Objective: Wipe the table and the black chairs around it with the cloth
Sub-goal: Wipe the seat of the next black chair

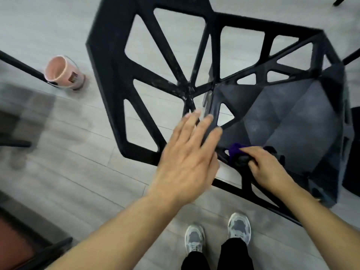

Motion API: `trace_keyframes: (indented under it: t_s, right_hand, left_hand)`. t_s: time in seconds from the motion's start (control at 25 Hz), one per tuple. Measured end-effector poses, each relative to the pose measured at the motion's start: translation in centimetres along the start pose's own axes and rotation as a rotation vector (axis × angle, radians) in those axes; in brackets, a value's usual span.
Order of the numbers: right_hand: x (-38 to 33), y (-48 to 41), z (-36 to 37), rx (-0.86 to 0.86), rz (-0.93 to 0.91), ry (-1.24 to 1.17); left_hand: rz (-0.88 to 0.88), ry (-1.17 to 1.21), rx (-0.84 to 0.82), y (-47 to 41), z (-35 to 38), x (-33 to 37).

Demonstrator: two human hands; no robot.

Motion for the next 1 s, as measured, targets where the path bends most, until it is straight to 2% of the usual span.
trace_keyframes:
  t_s: [0.08, 0.16, 0.24, 0.32, 0.4, 0.48, 0.56, 0.68, 0.88, 0.92, 1.0]
  right_hand:
    - [-3.3, -0.9, 0.2, 0.168, 0.163, -0.242]
    - [-7.9, -2.6, 0.9, 0.303, 0.209, -0.493]
    - [-13.2, -6.4, 1.2, 0.345, 0.161, -0.736]
    - [-18.7, -9.8, 1.1, 0.342, 0.103, -0.892]
    - [-22.0, -10.3, 1.2, 0.361, 0.049, -0.909]
    - [-22.5, -8.4, 1.9, 0.375, -0.004, -0.831]
    - [-21.4, -5.9, 2.6, 0.318, -0.022, -0.765]
    - [-21.0, -4.8, 2.8, 0.229, 0.02, -0.803]
    - [-24.3, -5.6, 2.9, 0.348, -0.099, -0.967]
    - [-24.1, -5.9, 3.4, 0.367, -0.077, -0.967]
    - [-23.3, -7.2, 3.7, 0.423, 0.104, -0.987]
  left_hand:
    - [0.017, -0.092, 0.23, -0.9, -6.5, -3.4]
    - [-0.058, -0.254, 0.334, -3.2, -11.8, -8.5]
    - [-0.127, -0.24, 0.276, -7.0, -14.5, -13.2]
    - [-0.16, -0.08, 0.124, -10.4, -14.3, -16.1]
    - [-0.167, 0.053, 0.057, -12.2, -12.8, -17.5]
    - [-0.159, 0.185, 0.099, -12.7, -11.9, -18.1]
    - [-0.18, 0.279, 0.136, -12.7, -12.0, -17.9]
    - [-0.205, 0.275, 0.118, -12.5, -12.5, -17.6]
    - [-0.202, 0.284, 0.141, -12.4, -12.4, -17.6]
    - [-0.212, 0.298, 0.151, -12.6, -12.3, -17.7]
    - [-0.22, 0.324, 0.176, -12.4, -12.1, -17.9]
Point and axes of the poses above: each hand's wrist, its own y-axis away from the middle knuckle, its own z-axis out of the palm, x = y × z, the point moved 1 cm from there along -y, towards the middle knuckle, and after that the axes turned 9 degrees about z, right-handed, at the moved point
